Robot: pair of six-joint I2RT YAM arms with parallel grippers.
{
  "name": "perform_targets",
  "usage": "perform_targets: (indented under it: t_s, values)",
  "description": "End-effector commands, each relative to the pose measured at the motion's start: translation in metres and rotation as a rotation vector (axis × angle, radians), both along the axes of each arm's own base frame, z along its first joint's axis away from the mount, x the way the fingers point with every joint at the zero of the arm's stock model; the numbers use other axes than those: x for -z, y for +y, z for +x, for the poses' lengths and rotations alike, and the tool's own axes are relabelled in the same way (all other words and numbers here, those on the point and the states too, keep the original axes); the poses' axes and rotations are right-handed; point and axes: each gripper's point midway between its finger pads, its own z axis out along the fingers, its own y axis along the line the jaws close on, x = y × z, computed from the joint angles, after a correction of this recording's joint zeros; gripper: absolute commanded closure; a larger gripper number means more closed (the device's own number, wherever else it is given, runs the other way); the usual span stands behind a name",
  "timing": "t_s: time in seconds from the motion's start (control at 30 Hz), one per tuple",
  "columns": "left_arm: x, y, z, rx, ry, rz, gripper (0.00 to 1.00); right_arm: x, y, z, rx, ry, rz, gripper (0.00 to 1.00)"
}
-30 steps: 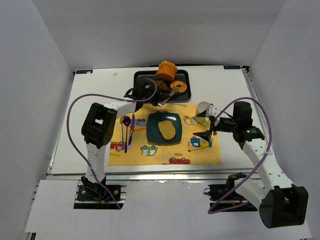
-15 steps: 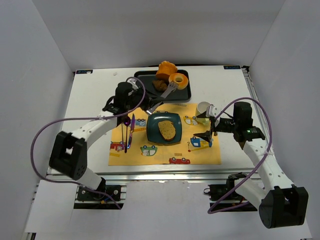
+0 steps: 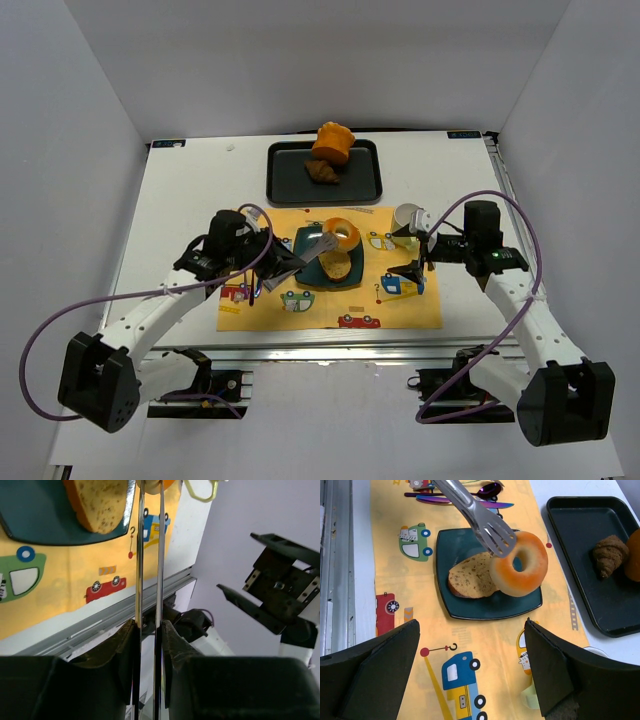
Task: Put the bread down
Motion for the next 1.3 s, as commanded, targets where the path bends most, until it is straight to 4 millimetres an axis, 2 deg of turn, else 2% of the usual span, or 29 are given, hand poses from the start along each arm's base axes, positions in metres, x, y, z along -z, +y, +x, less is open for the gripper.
perform_targets:
  t_s: [0.0,0.2,0.27,0.3,0.33,0.37,0.5,0.67,0.8,0.9,0.93,0.97,1.03,1.07,1.2,1.27]
  values:
    - [0.001,0.006,-0.017,0.053,-0.027,0.02,1.0,-0.01,0.001,0.002,-0.019,-0.024,0.009,0.11]
    - [0.018,0.013,-0.026,0.06,0.004,0.061,0.98,-0.009,0.001,0.001,-0.024,-0.023,0.006,0.11]
    - [0.022,0.014,-0.025,0.055,0.011,0.079,0.86,-0.009,0.0,0.0,-0.024,-0.023,0.006,0.11]
    - [0.024,0.014,-0.024,0.06,0.01,0.091,0.76,-0.009,0.0,0.0,-0.024,-0.023,0.006,0.11]
    - [0.026,0.016,-0.024,0.056,0.02,0.105,0.71,-0.008,0.0,-0.001,-0.023,-0.023,0.004,0.11]
    - [0.026,0.016,-0.023,0.06,0.012,0.114,0.6,-0.008,0.0,-0.001,-0.023,-0.023,0.004,0.11]
    - [0.02,0.017,-0.019,0.06,0.0,0.127,0.46,-0.006,0.0,-0.003,-0.024,-0.023,0.003,0.1]
    - [0.012,0.019,-0.018,0.06,-0.011,0.144,0.44,-0.004,0.0,-0.004,-0.027,-0.017,0.005,0.11]
    - [0.009,0.026,-0.016,0.042,-0.012,0.171,0.44,-0.004,0.0,-0.004,-0.027,-0.02,0.006,0.11]
    - [0.001,0.035,-0.009,0.014,-0.028,0.199,0.5,-0.004,0.0,-0.005,-0.03,-0.019,0.008,0.11]
    - [-0.001,0.037,-0.007,0.008,-0.035,0.201,0.53,-0.004,0.0,-0.005,-0.031,-0.018,0.008,0.11]
    - [-0.005,0.039,-0.005,0.007,-0.047,0.204,0.62,-0.004,0.0,-0.005,-0.032,-0.024,0.008,0.11]
    - [-0.012,0.048,0.0,-0.013,-0.056,0.221,0.72,-0.003,0.0,-0.005,-0.031,-0.024,0.006,0.1]
    - [-0.014,0.053,0.001,-0.003,-0.075,0.245,0.82,-0.004,0.0,-0.005,-0.032,-0.025,0.007,0.11]
    - [-0.021,0.092,0.02,-0.049,-0.118,0.408,0.95,-0.004,0.001,-0.006,-0.038,-0.029,0.009,0.11]
    - [-0.012,0.128,0.036,-0.083,-0.186,0.612,1.0,-0.004,0.001,-0.006,-0.041,-0.027,0.012,0.11]
